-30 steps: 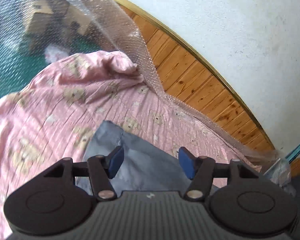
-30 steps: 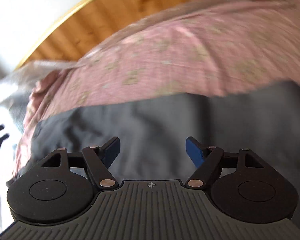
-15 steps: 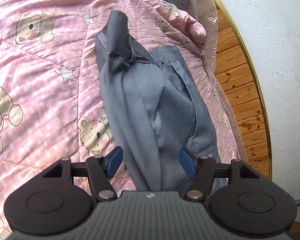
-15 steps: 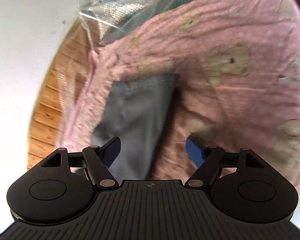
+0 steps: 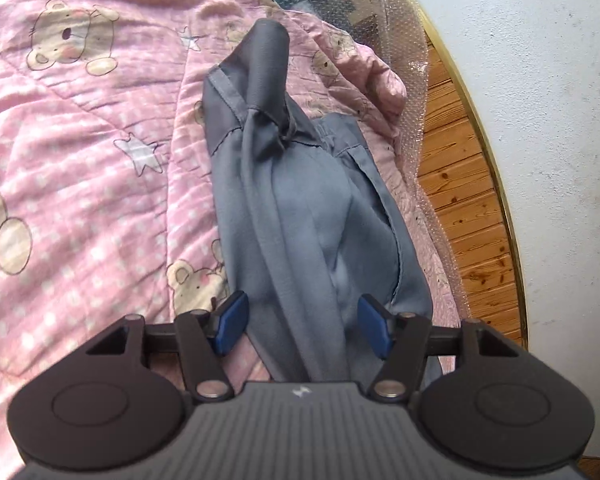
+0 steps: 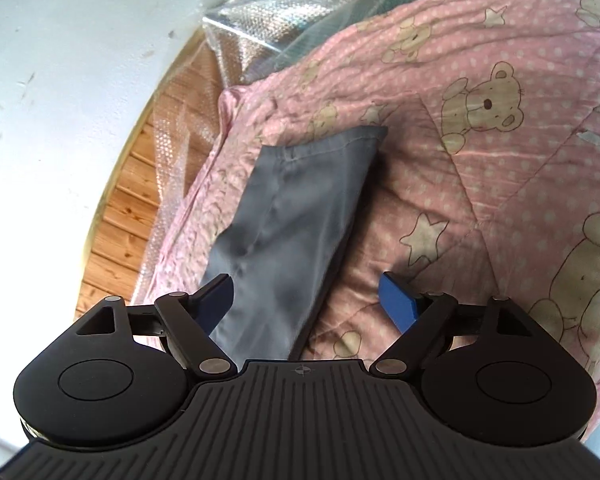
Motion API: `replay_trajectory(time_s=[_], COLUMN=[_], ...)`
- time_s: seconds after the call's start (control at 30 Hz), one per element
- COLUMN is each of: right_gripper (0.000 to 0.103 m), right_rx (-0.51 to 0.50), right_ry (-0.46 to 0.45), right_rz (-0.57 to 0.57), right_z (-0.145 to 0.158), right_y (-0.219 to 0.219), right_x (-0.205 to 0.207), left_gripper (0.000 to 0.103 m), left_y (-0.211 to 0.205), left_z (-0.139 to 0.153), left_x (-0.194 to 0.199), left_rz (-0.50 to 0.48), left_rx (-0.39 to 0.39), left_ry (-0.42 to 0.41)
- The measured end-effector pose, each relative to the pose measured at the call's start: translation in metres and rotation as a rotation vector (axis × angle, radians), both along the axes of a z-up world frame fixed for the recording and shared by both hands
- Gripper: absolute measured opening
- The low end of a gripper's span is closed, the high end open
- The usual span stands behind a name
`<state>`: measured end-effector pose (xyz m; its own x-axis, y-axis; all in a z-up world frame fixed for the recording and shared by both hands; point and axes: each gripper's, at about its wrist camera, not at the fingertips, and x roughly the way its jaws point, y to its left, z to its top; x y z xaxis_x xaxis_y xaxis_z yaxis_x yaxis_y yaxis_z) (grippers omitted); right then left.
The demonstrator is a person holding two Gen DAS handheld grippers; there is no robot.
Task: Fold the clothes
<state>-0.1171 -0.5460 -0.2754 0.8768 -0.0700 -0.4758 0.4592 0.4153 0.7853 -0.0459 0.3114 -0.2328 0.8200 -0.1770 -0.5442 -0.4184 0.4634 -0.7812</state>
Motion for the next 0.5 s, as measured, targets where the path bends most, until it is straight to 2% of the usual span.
replay_trajectory(time_s=[0.1,0.2,0.23,0.3,0.33,0.37,0.4,0.43,0.47,0.5], right_gripper=[0.084,0.084,0.085,0.087,0.086,0.069,0.031,0.013,0.003,0.001], right_rx=[0.001,0.003,0.01,-0.019,-0.035,-0.051,-0.06,-0.068,-0.053,-0.064], right_ry=[-0.02,-0.043,-0.05,-0.018,0.0,0.024,0.067,0.114,0.121,0.122], right_rz=[-0.014,-0.008,-0.002,0.014,0.023,0.036,0.039,0.04,0.04,0.036], right_z=[-0.001,0.0,-0.001,0.002,0.004,0.004,0.003,0.002,0.0,0.005], right_y=[-0.002,-0.008,-0.009,-0.008,-0.008,-0.006,-0.005,-0.005,-0.008,-0.01], right_x=[0.006,0.028,0.036,0.049,0.055,0.057,0.057,0.056,0.052,0.048], left_gripper=[0.062,0.06,0.056,0.029,0.026,0.019,0.014,0.012,0.008,0.006], left_y=[-0.001,-0.002,-0.002,0.0,0.001,0.003,0.004,0.004,0.003,0.002], left_z=[0.001,0.001,-0.002,-0.007,-0.01,-0.012,-0.013,-0.01,-0.004,0.004], left_x=[0.019,0.036,0.038,0.039,0.036,0.033,0.031,0.03,0.028,0.028], left_rz=[0.013,0.029,0.043,0.068,0.071,0.074,0.075,0.071,0.065,0.058], left_rx=[0.016,0.031,0.03,0.025,0.012,-0.001,-0.009,-0.006,-0.002,0.0], left_ry=[-0.009,-0.015,-0.012,-0.009,-0.016,-0.024,-0.031,-0.042,-0.062,-0.088])
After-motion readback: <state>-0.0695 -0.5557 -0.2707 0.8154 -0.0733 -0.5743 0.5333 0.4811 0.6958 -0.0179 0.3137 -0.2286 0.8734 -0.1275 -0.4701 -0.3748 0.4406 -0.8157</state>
